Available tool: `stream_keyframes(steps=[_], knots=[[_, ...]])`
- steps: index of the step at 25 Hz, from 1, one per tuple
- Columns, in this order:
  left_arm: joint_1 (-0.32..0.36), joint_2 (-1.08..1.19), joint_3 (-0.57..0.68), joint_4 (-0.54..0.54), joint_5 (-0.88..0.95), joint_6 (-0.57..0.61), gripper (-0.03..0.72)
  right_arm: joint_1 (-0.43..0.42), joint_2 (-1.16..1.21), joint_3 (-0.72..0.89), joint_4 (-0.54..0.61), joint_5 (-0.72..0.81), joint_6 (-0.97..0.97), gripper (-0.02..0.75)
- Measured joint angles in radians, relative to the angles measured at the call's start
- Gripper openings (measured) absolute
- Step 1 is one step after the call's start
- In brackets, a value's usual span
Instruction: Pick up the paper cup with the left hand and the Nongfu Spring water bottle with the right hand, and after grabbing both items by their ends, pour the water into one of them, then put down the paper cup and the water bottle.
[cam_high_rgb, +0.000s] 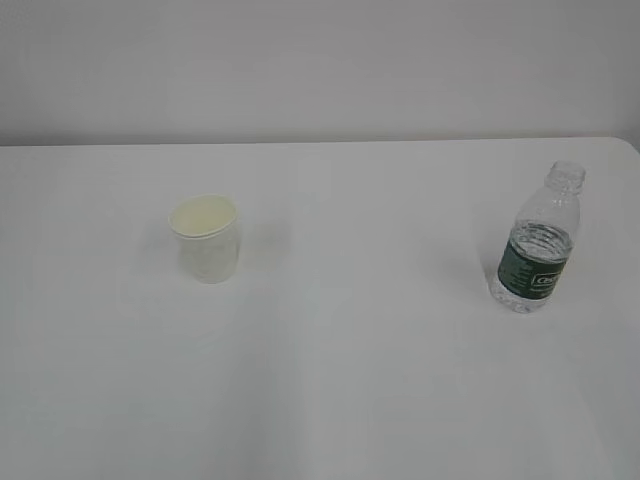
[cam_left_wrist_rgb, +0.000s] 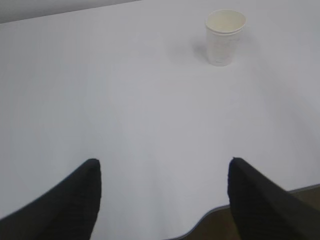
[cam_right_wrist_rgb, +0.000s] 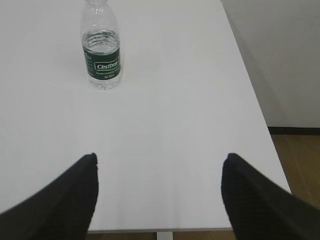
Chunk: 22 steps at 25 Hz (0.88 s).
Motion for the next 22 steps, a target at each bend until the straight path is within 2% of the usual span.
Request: stream_keyframes(steps=[22], knots=[[0.000,0.000,0.000,-0.002,0.000,0.000,0.547,0.000,0.000,0.000,0.000,0.000,0.000,0.585]])
